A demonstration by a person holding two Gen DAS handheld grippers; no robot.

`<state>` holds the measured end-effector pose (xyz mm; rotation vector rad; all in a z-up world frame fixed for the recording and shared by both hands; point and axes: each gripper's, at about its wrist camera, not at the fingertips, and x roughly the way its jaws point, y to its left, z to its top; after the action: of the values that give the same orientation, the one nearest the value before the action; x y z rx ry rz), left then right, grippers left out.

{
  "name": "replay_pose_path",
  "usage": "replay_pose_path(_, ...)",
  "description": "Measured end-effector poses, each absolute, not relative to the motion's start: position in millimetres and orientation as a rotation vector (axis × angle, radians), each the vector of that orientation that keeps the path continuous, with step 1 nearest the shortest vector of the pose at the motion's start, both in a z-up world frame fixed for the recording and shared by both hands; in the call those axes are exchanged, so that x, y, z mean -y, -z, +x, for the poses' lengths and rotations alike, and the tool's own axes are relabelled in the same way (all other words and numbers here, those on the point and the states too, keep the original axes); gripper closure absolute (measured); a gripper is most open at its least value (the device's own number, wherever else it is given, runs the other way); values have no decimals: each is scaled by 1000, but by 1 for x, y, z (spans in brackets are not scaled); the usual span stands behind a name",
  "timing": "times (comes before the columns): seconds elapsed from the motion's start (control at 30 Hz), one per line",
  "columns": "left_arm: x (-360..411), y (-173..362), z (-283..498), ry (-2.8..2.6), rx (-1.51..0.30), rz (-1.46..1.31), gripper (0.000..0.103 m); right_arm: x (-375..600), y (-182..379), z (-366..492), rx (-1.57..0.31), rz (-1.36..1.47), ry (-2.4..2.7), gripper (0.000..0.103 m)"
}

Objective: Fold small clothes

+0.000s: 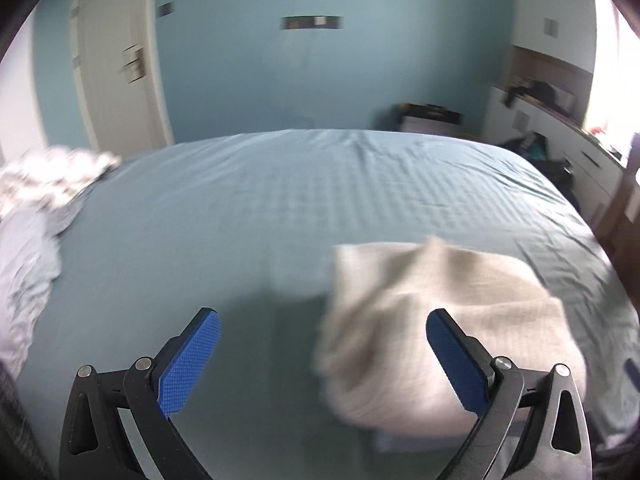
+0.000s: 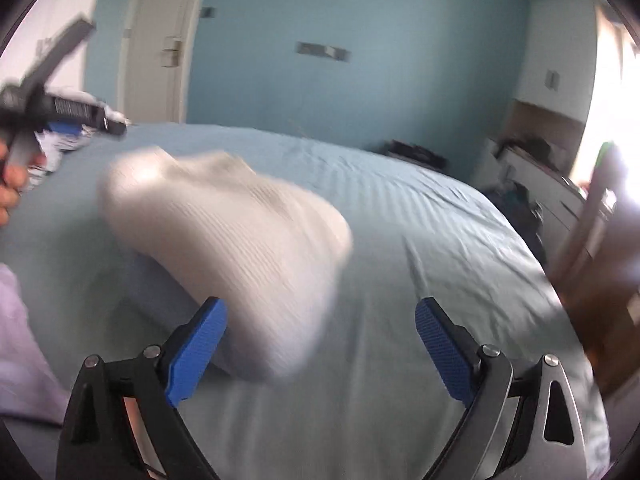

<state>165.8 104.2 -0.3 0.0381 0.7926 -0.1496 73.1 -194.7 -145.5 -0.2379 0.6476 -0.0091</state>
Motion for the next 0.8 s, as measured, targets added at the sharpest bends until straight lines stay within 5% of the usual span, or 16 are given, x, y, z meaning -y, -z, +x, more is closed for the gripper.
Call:
replay_pose_path(0.27, -66, 23, 168, 107, -795, 189, 0, 136, 162, 104, -653, -345, -55, 10)
replay_pose_path(0.33, -70, 19, 168, 90, -780, 172, 0, 131, 166, 106, -658, -385, -48, 24)
replay_pose_path(0.37, -73, 18, 170, 84, -773, 165, 0, 135, 168, 105, -672, -402, -26, 58)
replay_pose_path(0.6, -66, 12, 167, 130, -771, 133, 0, 177, 157, 97, -695, -285, 24, 71)
replay_pose_path(0.8, -37, 29, 157, 130, -801, 287, 0, 175, 179, 95, -764, -293, 57, 72)
